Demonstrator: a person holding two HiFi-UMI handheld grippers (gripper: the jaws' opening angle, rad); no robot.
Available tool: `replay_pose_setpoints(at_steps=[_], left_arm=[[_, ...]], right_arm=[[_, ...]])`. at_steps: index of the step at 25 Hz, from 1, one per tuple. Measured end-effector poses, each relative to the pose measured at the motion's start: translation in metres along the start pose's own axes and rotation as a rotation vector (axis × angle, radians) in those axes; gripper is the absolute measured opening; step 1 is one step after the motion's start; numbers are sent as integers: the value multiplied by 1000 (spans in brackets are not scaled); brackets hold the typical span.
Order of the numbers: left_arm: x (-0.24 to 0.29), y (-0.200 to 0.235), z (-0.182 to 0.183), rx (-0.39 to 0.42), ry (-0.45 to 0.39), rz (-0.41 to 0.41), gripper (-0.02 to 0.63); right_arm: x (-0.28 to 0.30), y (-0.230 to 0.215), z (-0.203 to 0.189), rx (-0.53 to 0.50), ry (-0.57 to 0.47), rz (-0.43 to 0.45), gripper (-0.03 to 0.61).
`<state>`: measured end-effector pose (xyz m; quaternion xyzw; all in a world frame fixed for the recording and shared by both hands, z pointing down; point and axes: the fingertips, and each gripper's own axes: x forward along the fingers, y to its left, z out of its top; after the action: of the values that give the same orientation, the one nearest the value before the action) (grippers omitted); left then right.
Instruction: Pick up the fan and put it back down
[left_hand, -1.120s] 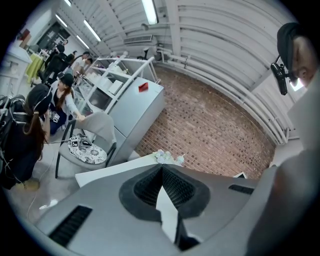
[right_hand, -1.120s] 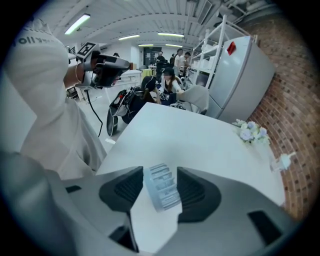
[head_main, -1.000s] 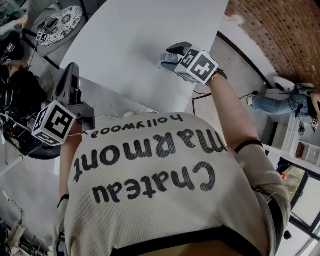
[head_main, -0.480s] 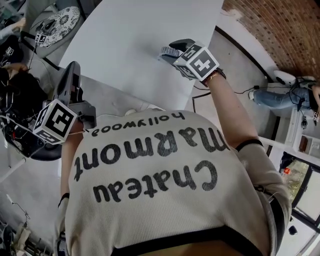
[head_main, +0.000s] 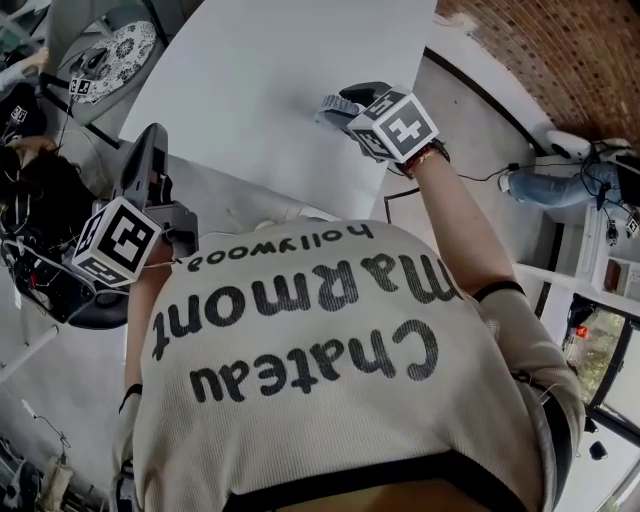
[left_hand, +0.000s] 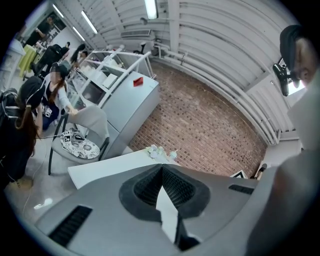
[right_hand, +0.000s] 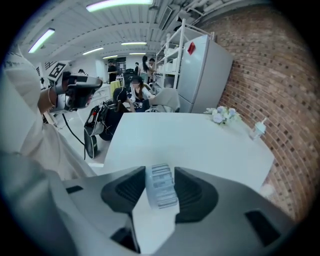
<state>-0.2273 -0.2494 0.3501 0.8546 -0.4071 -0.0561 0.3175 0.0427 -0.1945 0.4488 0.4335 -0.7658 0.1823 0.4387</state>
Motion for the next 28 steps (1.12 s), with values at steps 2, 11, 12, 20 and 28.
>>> replay_pose_setpoints(at_steps=[2,11,12,20,28], left_arm=[[1,0,3,11,-4,-3,2],[13,1,0,4,34,-61,2],[15,-1,0,6,37,-71,2],[35,-24,-16,16,76,-124,2],[39,-43,-42,33,126,-153,2]], right_arm=[[-4,0,2,57,-5,-13,183],[-20,5,10,258,-50,-85,181],[-24,5,12,278,-66,-92,181],[-63,4,19,373,-162,-138,179],[-97,4,14,413,-234,-182,179]])
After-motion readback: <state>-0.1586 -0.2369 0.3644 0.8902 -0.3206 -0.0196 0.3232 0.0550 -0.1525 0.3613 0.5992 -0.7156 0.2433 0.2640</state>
